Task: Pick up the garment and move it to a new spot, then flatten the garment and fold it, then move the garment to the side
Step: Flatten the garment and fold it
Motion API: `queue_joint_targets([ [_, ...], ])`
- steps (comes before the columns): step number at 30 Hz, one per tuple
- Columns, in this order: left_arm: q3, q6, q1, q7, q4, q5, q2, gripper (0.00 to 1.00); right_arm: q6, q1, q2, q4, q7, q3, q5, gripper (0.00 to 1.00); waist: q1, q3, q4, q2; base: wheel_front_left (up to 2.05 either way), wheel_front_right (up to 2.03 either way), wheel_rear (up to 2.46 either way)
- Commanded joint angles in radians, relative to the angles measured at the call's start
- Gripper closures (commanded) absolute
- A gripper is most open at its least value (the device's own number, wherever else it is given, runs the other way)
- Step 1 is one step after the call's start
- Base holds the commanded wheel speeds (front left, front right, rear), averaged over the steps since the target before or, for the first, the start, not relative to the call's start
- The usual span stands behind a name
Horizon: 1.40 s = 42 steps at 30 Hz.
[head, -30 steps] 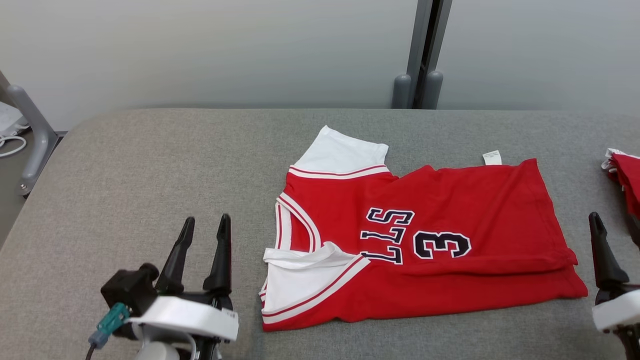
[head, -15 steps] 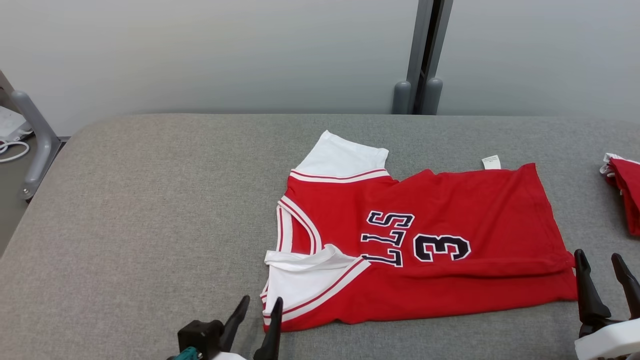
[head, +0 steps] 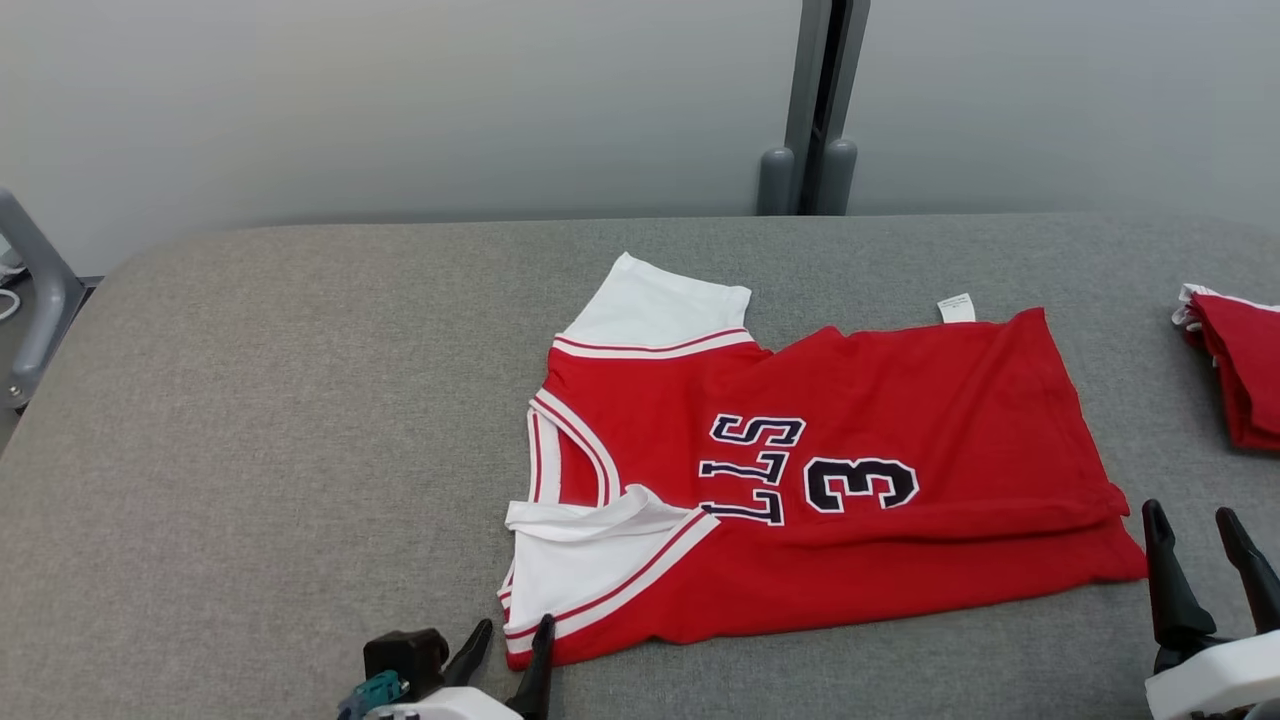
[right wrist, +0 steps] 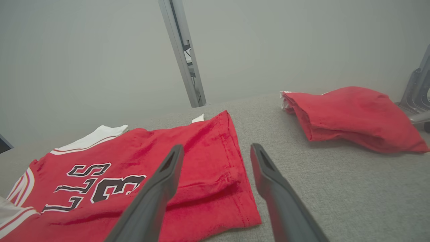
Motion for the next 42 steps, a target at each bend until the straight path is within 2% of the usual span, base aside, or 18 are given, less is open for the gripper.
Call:
queue_joint_targets([
  [1, -0.006, 0.008, -0.025, -0.003, 0.015, -0.017, 0.005, 0.0, 0.0, -0.012, -0.01, 0.004, -0.002, 0.002, 0.007, 0.0, 0.0, 0.004, -0.008, 0.0, 0.0, 0.0, 0.0],
  [9, -0.083, 0.013, -0.072, 0.001, 0.133, -0.127, 0.005, 0.0, 0.0, -0.023, -0.015, 0.004, -0.002, 0.011, 0.016, 0.0, 0.0, 0.016, -0.029, 0.0, 0.0, 0.0, 0.0],
  [13, -0.126, 0.0, -0.09, 0.004, 0.166, -0.175, 0.004, 0.0, 0.0, -0.029, -0.016, 0.002, -0.002, 0.007, 0.017, 0.0, 0.0, 0.023, -0.031, 0.0, 0.0, 0.0, 0.0],
  [14, -0.142, -0.006, -0.094, 0.005, 0.173, -0.183, 0.003, 0.53, 0.0, -0.029, -0.016, 0.001, -0.002, 0.006, 0.018, 0.0, 0.0, 0.026, -0.031, 0.0, 0.0, 0.0, 0.0],
  [15, -0.155, -0.012, -0.1, 0.006, 0.179, -0.192, 0.001, 0.88, 0.0, -0.03, -0.017, 0.002, -0.002, 0.005, 0.019, 0.0, 0.0, 0.028, -0.03, 0.0, 0.0, 0.0, 0.0],
  [16, -0.165, -0.015, -0.108, 0.007, 0.183, -0.199, 0.001, 1.0, 0.0, -0.03, -0.017, 0.003, -0.002, 0.004, 0.018, 0.0, 0.0, 0.029, -0.029, 0.0, 0.0, 0.0, 0.0],
  [20, -0.157, 0.001, -0.145, 0.002, 0.171, -0.182, 0.006, 1.0, 0.0, -0.035, -0.016, 0.033, -0.002, -0.001, 0.024, 0.0, 0.0, 0.034, -0.022, 0.0, 0.0, 0.0, 0.0],
  [26, -0.093, 0.015, -0.154, -0.001, 0.118, -0.088, 0.008, 1.0, 0.0, -0.063, -0.014, 0.176, -0.002, 0.012, 0.068, 0.0, 0.0, 0.03, 0.0, 0.0, 0.0, 0.0, 0.0],
  [35, -0.027, -0.011, -0.116, -0.002, 0.064, 0.027, 0.011, 1.0, 0.0, -0.15, -0.012, 0.397, 0.017, 0.121, 0.271, 0.0, 0.0, 0.029, 0.039, 0.0, 0.0, 0.0, 0.0],
  [42, -0.017, -0.024, -0.11, -0.002, 0.06, 0.06, 0.008, 1.0, 0.0, -0.191, -0.02, 0.441, 0.049, 0.186, 0.422, 0.0, 0.0, 0.036, 0.052, 0.0, 0.0, 0.0, 0.0],
])
